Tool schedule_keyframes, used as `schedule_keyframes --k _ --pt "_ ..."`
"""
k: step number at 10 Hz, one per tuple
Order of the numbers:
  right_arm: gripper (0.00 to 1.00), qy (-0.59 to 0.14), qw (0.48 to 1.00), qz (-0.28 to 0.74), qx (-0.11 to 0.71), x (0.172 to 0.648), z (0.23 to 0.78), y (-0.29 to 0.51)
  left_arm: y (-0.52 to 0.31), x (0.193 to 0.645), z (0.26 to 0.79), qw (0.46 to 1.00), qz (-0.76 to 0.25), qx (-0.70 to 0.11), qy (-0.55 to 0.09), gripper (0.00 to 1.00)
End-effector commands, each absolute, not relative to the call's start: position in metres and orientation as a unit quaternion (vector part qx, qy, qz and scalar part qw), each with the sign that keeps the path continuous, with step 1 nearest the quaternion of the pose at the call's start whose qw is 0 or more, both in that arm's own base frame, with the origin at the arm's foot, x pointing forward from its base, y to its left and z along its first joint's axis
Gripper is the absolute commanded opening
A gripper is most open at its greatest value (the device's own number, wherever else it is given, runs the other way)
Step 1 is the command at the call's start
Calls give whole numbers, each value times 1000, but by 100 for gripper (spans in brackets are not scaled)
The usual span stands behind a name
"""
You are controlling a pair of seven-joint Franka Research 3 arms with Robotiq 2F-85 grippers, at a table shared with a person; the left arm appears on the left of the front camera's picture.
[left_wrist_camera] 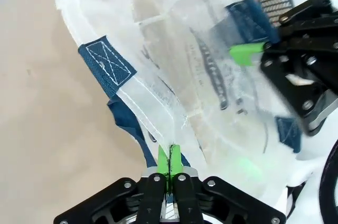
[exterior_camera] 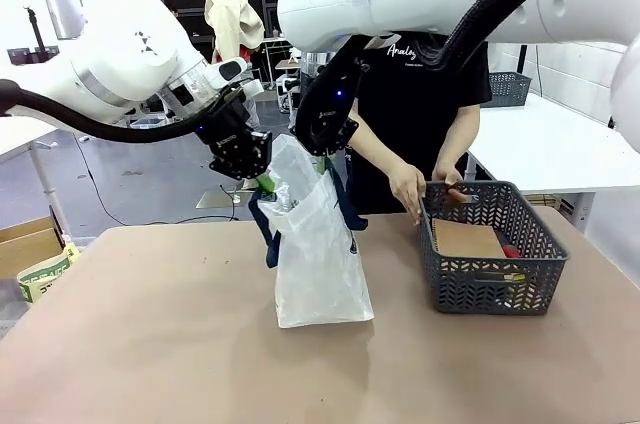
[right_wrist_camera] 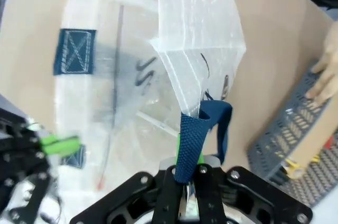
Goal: Transfer purchased items from the store into the shopping bag.
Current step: Open the Reusable shopping bag in the center of the table.
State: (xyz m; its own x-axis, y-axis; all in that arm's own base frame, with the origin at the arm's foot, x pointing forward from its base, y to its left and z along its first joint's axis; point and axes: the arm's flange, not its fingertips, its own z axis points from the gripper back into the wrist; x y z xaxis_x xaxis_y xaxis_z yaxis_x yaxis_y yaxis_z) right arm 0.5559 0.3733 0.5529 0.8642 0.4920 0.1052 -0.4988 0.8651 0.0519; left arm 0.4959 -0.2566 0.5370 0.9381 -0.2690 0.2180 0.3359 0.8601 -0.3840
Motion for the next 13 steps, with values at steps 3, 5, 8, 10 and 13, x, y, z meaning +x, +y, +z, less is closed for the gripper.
schedule_keyframes --k 3,5,8,10,13 --pt "0 -45 970 237 -6 536 558 348 -225 491 561 973 -201 -100 -48 0" --pt "0 -46 970 236 -15 540 555 338 -217 491 563 977 -191 -76 -52 0" --pt "0 -57 963 261 -27 548 552 322 -205 499 559 987 -141 -49 -60 0" --pt "0 -56 958 280 -26 556 554 311 -198 503 560 990 -127 -28 -59 0" --pt "0 -50 943 326 -44 577 554 299 -205 511 555 989 -136 14 -56 0"
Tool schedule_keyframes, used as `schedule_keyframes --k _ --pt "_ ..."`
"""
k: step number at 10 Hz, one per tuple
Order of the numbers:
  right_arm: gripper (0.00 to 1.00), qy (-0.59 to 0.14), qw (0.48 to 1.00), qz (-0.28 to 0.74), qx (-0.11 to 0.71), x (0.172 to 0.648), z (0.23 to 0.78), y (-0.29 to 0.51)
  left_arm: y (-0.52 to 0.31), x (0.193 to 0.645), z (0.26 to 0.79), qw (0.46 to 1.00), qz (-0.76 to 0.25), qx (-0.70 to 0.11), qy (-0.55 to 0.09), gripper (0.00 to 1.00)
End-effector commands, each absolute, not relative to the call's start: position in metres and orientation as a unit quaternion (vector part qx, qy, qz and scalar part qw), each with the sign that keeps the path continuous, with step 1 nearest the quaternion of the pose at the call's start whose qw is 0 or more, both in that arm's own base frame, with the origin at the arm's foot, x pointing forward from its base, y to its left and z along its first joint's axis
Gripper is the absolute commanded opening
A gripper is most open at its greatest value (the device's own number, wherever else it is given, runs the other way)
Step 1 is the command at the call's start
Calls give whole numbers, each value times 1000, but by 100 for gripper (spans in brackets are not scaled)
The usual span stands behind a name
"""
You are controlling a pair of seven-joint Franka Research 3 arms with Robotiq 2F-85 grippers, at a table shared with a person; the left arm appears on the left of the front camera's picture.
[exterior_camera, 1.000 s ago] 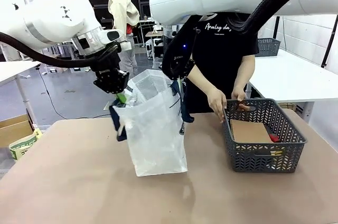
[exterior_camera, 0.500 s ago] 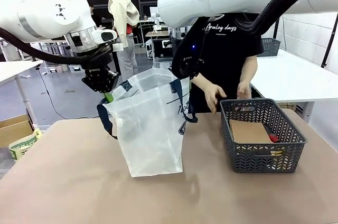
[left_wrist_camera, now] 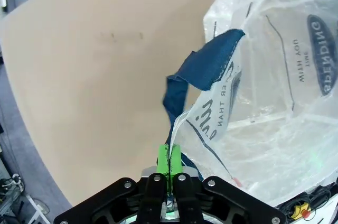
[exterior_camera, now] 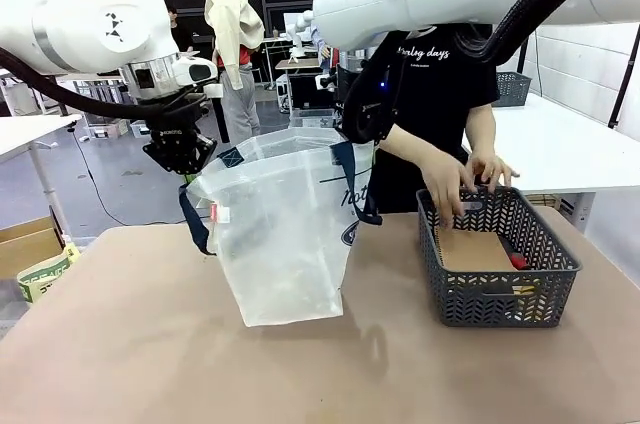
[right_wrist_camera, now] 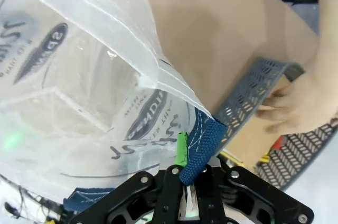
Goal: Transfer purchased items from the store into the shopping bag.
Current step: Open the Reusable shopping bag in the center of the table.
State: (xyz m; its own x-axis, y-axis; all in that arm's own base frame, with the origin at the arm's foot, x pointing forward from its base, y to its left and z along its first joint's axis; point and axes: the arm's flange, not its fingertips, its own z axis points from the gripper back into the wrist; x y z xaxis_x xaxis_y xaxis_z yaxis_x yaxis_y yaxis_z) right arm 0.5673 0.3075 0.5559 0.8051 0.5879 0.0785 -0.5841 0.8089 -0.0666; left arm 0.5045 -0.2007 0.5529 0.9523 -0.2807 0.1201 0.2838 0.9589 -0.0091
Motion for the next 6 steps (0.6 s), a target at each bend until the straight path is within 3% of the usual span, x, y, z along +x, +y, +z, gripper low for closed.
schedule_keyframes --k 1,6 --pt "0 -57 938 340 -43 583 553 295 -205 512 552 989 -134 27 -59 0" --pt "0 -63 929 364 -21 582 549 301 -210 510 545 987 -149 10 -58 0"
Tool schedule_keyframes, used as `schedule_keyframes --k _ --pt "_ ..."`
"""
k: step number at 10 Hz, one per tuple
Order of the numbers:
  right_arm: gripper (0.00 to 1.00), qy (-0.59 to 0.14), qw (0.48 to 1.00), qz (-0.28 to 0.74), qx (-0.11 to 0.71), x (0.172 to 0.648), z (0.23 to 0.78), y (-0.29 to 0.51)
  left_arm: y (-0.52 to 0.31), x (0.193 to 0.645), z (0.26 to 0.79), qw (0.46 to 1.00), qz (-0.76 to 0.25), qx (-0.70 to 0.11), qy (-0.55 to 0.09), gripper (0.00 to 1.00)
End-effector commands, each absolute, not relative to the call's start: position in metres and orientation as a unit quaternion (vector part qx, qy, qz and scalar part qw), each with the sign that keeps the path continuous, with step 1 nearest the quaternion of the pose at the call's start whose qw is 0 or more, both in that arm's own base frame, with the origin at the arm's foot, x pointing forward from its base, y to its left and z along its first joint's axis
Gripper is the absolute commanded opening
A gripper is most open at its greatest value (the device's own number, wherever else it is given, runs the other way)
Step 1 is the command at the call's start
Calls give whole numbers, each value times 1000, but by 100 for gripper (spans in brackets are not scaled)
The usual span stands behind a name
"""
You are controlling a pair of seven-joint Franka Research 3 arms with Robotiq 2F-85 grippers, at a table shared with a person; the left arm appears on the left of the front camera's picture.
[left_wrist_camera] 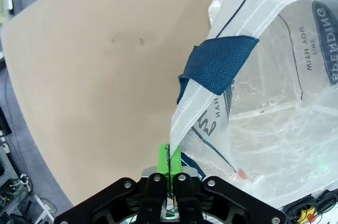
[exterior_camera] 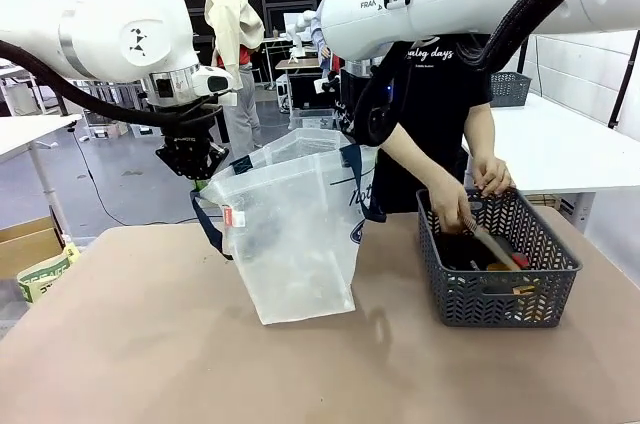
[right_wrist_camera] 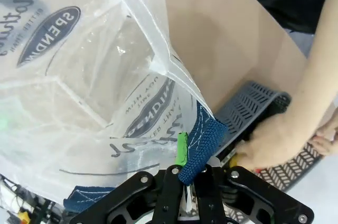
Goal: Transfer purchased items from the store into the shopping bag.
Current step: Open the Reusable shopping bag in the center of the table, then move the Reusable shopping bag to the right side of the table.
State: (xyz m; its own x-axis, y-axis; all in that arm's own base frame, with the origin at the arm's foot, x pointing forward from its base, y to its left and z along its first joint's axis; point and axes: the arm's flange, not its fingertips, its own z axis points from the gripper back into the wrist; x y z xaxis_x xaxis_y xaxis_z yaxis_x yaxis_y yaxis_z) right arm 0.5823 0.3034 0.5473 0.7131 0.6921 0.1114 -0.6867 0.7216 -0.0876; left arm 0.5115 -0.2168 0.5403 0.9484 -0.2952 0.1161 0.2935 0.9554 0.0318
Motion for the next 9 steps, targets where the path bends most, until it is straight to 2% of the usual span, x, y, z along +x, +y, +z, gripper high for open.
schedule_keyframes --k 1,9 --pt "0 -63 929 364 -21 582 549 301 -210 510 545 987 -149 10 -58 0" --pt "0 -63 929 364 -21 582 549 301 -210 510 545 987 -149 10 -58 0"
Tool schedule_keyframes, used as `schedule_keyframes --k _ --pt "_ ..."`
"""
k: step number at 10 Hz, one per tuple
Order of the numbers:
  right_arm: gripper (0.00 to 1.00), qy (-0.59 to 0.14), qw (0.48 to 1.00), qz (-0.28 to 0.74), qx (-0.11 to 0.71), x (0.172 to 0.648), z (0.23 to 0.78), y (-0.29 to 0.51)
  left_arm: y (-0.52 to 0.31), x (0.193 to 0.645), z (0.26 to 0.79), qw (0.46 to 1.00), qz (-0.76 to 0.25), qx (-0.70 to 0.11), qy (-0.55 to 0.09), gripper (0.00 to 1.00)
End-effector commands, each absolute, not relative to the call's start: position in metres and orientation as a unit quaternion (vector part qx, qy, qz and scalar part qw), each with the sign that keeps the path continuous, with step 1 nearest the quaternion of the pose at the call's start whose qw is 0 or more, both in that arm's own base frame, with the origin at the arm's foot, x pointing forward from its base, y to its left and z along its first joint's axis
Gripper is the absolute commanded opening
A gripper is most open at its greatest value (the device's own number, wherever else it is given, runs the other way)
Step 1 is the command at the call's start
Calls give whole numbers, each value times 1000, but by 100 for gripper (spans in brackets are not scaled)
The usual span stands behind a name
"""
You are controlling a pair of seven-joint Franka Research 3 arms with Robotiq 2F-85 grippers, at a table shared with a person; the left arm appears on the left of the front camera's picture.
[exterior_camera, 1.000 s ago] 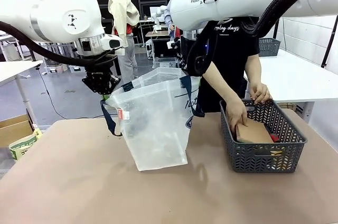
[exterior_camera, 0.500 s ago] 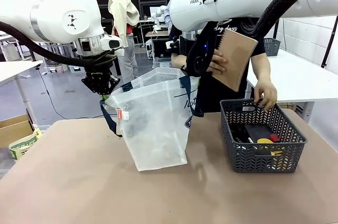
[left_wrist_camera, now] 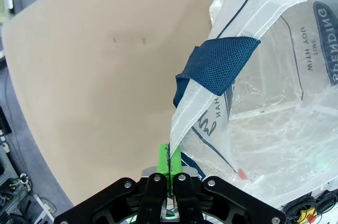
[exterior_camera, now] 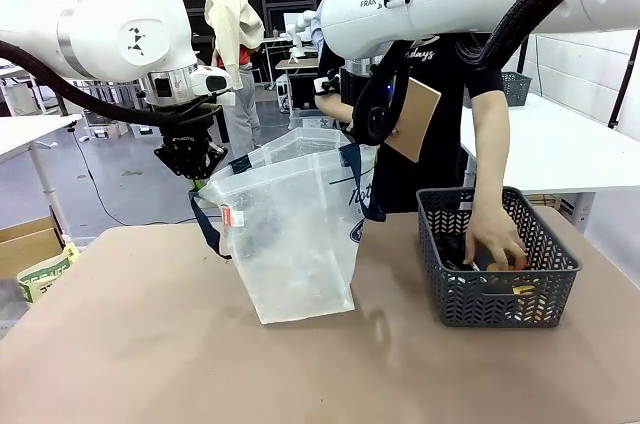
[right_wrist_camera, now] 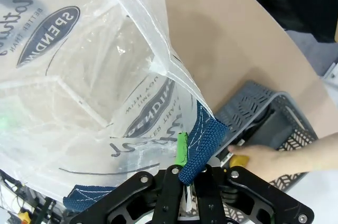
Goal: Transfer purchased items from the store into the shopping bag.
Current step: Move the Reusable shopping bag to the right side of the table.
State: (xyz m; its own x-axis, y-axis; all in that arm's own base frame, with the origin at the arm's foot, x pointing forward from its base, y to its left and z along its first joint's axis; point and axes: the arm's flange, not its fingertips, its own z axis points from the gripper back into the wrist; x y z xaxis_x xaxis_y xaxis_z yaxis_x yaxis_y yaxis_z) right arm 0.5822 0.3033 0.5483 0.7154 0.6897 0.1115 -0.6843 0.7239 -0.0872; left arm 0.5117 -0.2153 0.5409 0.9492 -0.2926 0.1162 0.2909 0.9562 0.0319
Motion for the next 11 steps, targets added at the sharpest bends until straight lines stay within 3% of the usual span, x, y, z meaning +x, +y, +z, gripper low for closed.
schedule_keyframes --k 1,11 --pt "0 -63 929 364 -21 582 549 301 -210 510 545 987 -149 10 -58 0" --pt "0 -63 929 364 -21 582 549 301 -210 510 545 987 -149 10 -58 0"
